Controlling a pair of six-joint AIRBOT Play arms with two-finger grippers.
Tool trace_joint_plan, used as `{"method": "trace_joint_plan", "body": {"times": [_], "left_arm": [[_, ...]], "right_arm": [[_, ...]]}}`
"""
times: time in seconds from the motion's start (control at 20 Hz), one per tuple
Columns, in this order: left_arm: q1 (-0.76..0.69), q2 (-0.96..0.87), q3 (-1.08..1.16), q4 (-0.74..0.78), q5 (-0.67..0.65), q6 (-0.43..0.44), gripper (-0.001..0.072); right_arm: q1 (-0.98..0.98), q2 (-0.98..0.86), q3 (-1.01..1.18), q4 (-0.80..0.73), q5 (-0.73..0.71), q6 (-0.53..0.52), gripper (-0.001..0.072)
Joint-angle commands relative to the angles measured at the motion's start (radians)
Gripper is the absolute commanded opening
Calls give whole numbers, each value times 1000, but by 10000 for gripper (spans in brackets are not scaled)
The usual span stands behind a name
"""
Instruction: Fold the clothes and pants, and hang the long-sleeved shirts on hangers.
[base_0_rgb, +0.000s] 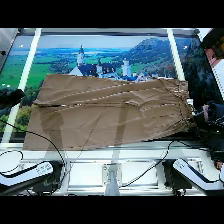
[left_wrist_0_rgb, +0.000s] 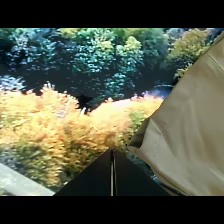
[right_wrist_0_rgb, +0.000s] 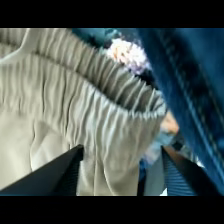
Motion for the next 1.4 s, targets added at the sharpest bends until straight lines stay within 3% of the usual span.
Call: {"method": "trace_joint_plan", "body": {"times": [0.0, 0.15, 0.35, 0.5, 0.65, 0.85, 1.05, 1.2, 1.35], "left_arm": [[0, -1, 0, 0, -2, 0, 22], [0, -1, 0, 0, -3, 0, 22], [0, -1, 0, 0, -3, 0, 22], [0, 0, 0, 0, -30, 1, 23], [0, 3, 0, 0, -89, 1, 23], [2, 60, 0, 0, -220, 1, 23], [27, 236, -4, 32, -353, 0, 22], [100, 365, -65, 87, -505, 0, 22], [201, 445, -198, 86, -592, 0, 23]], "right_arm": [[-1, -52, -2, 60, -69, -39, 461], [-1, -75, -2, 147, -118, -111, 450], [-1, -127, -2, 235, -73, -216, 449], [-1, -124, -1, 404, -71, -416, 287], [-1, -124, -2, 427, -55, -446, 34], [0, -124, -1, 426, -35, -446, 33], [0, -121, -1, 428, -51, -476, 33], [0, -89, -1, 429, -66, -563, 33], [0, -42, -1, 433, -107, -573, 33]]}}
